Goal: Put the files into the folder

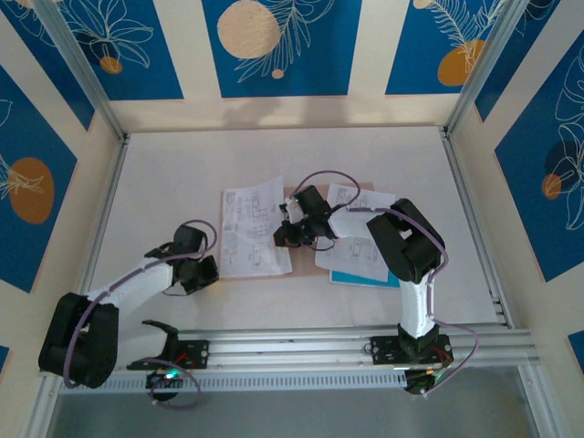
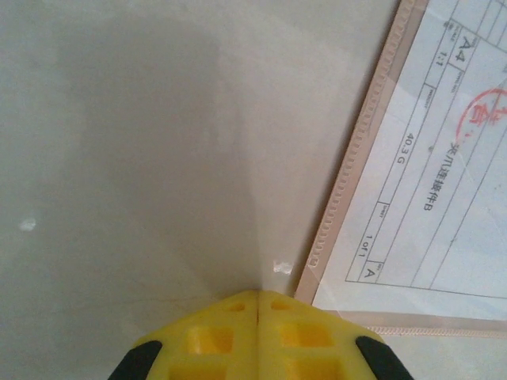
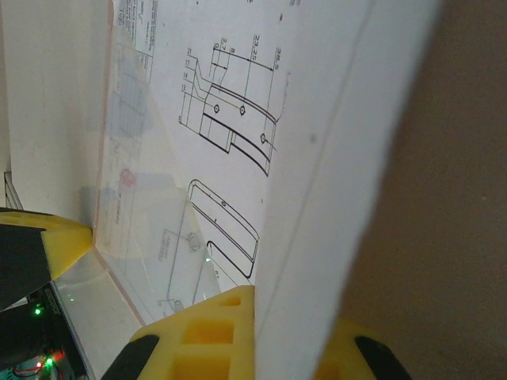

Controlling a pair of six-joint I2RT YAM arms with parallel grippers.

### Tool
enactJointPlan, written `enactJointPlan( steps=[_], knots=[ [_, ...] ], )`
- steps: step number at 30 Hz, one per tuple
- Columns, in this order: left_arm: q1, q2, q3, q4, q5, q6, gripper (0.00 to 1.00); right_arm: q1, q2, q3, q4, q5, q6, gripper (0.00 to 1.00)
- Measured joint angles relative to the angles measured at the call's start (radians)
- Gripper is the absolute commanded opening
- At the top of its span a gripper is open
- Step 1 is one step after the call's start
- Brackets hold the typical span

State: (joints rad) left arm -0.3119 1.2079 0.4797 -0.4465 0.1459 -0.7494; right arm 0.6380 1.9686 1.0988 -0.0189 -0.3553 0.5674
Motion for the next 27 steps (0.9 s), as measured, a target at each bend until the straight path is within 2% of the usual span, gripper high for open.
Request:
enactJointPlan(
  steps=[27],
  knots=[
    [0.002, 0.01, 0.006, -0.004, 0.004, 0.0, 0.0, 0.036, 0.019, 0.0, -0.019, -0.005, 0.008, 0.0]
  ],
)
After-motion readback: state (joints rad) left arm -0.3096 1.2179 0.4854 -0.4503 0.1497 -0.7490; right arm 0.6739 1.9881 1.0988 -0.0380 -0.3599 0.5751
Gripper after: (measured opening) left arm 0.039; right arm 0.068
